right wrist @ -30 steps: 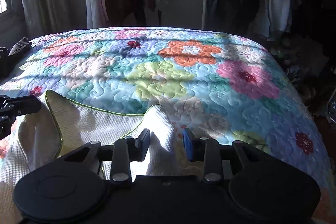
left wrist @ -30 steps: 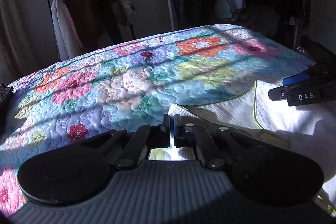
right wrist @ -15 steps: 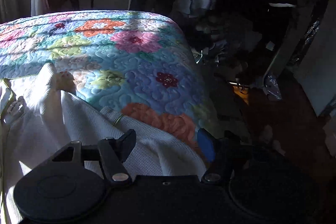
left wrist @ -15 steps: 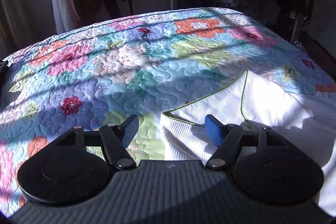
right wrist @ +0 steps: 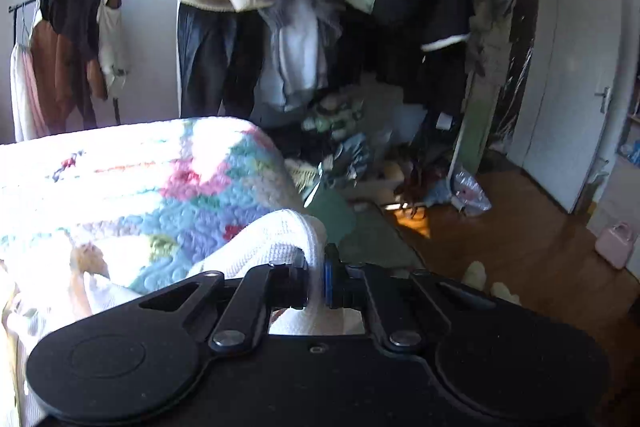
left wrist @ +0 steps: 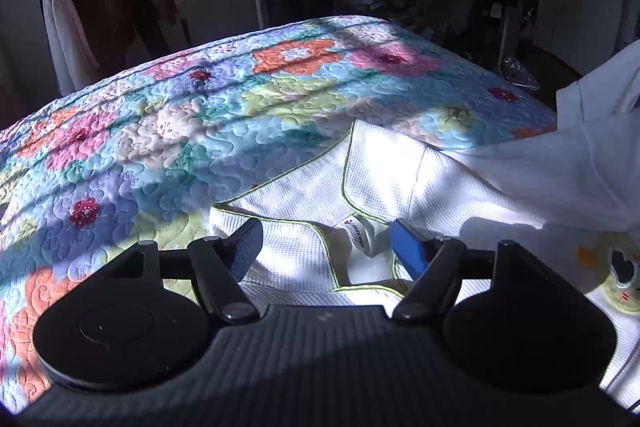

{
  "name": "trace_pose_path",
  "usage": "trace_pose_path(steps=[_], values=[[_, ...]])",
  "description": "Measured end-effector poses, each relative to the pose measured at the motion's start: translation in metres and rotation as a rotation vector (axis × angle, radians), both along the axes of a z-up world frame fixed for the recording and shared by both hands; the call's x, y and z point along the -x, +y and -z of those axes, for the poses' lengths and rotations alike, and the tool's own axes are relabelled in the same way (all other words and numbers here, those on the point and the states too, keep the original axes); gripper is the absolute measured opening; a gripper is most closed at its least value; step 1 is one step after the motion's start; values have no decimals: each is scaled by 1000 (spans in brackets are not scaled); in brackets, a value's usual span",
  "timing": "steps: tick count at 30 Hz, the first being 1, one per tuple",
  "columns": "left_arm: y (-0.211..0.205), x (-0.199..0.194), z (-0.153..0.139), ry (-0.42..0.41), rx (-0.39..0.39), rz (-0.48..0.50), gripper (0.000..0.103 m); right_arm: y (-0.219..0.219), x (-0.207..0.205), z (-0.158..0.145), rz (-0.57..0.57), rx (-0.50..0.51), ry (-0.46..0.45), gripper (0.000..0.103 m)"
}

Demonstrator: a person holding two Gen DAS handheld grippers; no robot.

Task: Fold clothes

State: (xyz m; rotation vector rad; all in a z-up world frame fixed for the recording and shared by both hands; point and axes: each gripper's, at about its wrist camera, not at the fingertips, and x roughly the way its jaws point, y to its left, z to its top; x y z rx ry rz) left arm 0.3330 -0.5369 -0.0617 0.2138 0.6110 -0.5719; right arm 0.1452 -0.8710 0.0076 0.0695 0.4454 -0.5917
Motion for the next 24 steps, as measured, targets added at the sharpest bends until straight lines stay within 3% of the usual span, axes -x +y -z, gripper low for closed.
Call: trace_pose_path(steps=[7,11,16,20,21,23,24], values=[[4,5,7,49,43,11,74,32,111,50,442,-459,-189,11],[0,24,3,21,26,85,75,51,117,88,386,-554,-75,18],[-9,40,-1,-12,11,153,78,53,129,101,283,-771,-30,25],[-20,52,-3,17,38,238,78,58,145,88,190,-769,-13,38],[-24,55,-3,27,49,264,78,58,150,85,188,-747,-29,42],[-33,65,-4,50,75,321,78,46,153,78,218,-660,-30,62],[-37,70,-5,60,88,343,78,36,153,79,255,-637,-17,63]])
